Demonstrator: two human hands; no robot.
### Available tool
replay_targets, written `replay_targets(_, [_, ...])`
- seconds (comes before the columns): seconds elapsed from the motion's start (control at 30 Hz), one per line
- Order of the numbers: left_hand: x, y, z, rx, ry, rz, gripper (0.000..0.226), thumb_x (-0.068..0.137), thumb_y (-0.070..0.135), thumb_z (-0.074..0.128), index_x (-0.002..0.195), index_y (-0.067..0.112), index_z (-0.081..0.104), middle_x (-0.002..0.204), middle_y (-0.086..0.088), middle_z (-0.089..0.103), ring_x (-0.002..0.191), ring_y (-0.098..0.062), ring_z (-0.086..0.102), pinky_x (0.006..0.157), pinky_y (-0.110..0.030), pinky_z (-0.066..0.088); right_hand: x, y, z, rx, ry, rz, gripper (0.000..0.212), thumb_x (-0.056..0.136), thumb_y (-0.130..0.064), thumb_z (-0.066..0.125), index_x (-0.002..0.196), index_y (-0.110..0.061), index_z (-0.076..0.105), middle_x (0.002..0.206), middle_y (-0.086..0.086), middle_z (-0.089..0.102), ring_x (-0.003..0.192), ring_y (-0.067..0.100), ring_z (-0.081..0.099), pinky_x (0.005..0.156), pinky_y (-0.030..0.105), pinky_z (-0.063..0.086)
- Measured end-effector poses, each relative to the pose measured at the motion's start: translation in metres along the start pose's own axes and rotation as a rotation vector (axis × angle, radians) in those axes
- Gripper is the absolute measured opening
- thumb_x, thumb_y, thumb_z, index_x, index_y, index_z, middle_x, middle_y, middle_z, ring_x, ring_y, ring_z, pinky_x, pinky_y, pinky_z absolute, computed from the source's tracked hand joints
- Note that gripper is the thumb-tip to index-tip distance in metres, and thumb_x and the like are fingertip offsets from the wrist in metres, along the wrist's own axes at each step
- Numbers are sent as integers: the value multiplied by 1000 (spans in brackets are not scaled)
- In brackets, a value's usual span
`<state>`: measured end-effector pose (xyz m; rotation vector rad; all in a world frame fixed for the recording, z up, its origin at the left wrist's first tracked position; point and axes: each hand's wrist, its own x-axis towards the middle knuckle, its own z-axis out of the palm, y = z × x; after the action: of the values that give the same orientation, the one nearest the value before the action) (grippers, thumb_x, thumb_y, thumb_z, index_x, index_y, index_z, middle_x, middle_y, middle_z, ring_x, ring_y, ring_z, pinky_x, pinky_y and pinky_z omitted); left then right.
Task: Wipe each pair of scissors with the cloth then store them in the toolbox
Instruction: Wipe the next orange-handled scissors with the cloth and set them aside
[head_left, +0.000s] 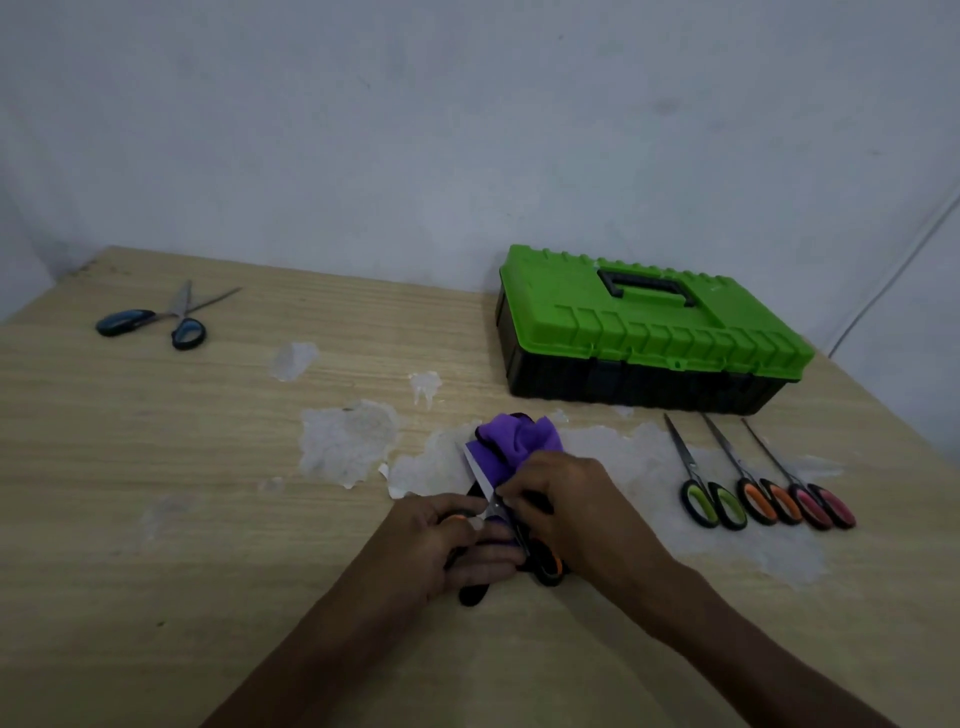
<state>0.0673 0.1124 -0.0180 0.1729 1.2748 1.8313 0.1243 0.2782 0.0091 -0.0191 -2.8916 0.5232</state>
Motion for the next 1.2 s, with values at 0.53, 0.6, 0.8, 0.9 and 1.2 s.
replay_targets(0.53, [-18, 1, 0, -27, 9, 96, 24, 98, -5, 47, 119, -11, 56, 106, -28, 72, 99, -39, 72, 85, -41, 61, 24, 29, -1, 100, 221, 289, 9, 87, -11, 62, 83, -11, 69, 85, 2, 69, 77, 11, 57, 65, 12, 33])
replay_targets(0.6, [-22, 0, 2, -5, 12, 124, 23, 98, -4, 47, 117, -10, 58, 105, -26, 73, 100, -38, 72, 87, -41, 60, 16, 30, -4, 163, 255, 353, 10, 88, -14, 61, 80, -17, 65, 78, -6, 64, 71, 5, 53, 61, 8, 35])
replay_targets(0.8, [-33, -3, 7, 125, 16, 168, 23, 97, -4, 47, 115, -2, 61, 104, -22, 74, 99, -34, 73, 85, -38, 61, -14, 47, -5, 258, 400, 488, 11, 91, -14, 58, 81, -16, 60, 74, -6, 60, 71, 10, 55, 56, 7, 37])
replay_targets(0.9, [-37, -3, 5, 101, 34, 191, 24, 97, -5, 45, 114, -4, 61, 106, -25, 73, 100, -35, 73, 85, -41, 61, -22, 47, -7, 245, 333, 427, 10, 89, -14, 59, 80, -19, 61, 78, -5, 62, 74, 10, 56, 59, 7, 38])
replay_targets(1.2, [-34, 3, 12, -36, 91, 271, 21, 97, -5, 47, 110, -3, 63, 106, -26, 72, 99, -38, 72, 83, -45, 61, -20, 33, 28, -11, 184, 254, 33, 80, -36, 65, 112, -33, 64, 108, -3, 57, 96, 22, 53, 77, 27, 42])
